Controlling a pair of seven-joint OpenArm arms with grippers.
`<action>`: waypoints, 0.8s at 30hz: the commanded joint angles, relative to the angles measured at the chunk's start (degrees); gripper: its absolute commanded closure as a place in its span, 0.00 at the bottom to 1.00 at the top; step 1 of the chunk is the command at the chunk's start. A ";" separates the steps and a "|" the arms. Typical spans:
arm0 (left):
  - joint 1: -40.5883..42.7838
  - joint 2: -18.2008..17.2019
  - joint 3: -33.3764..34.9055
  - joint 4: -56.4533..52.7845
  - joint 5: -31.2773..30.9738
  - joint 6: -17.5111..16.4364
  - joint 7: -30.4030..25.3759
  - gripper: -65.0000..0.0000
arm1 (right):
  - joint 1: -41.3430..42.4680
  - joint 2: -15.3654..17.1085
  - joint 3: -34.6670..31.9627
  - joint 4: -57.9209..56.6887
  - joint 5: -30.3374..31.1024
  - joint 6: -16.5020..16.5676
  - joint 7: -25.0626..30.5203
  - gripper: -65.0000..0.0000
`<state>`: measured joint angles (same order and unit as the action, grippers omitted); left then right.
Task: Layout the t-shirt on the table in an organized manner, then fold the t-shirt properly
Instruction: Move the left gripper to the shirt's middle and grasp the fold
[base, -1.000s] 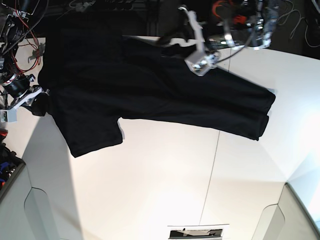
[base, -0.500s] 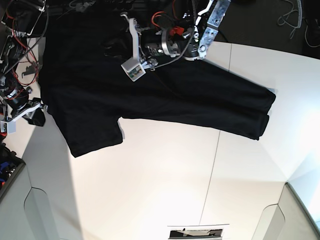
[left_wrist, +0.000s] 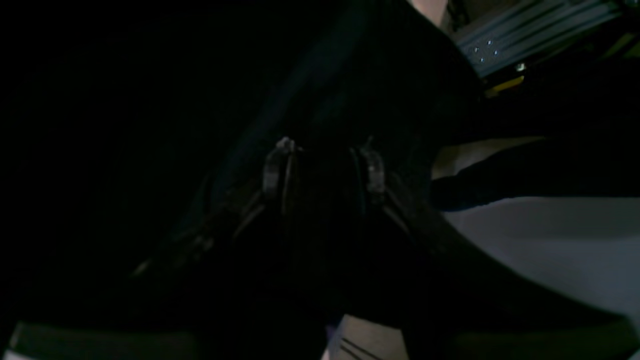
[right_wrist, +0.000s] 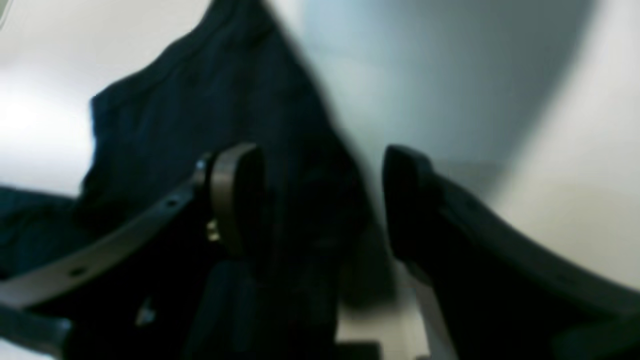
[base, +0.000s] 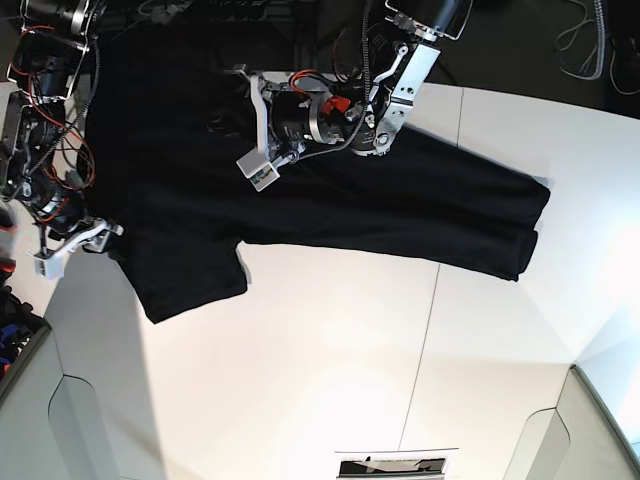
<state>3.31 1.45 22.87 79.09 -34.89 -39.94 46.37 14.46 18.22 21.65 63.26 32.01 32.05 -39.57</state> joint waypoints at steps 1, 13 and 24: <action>-0.50 0.44 0.04 0.35 0.07 -0.06 -0.50 0.72 | 0.92 0.68 -1.03 0.68 0.50 0.35 -0.44 0.43; -3.74 0.44 0.04 0.33 5.55 -0.06 -2.36 0.72 | 1.07 0.76 -6.62 2.32 0.61 0.31 0.52 1.00; -11.32 0.46 0.04 -10.69 6.99 1.84 -6.16 0.72 | 0.70 0.90 -6.62 18.67 9.18 0.35 -12.68 1.00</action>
<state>-7.25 1.76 22.92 68.16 -29.87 -39.46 39.51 14.11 18.13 14.87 81.01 40.10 32.12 -53.23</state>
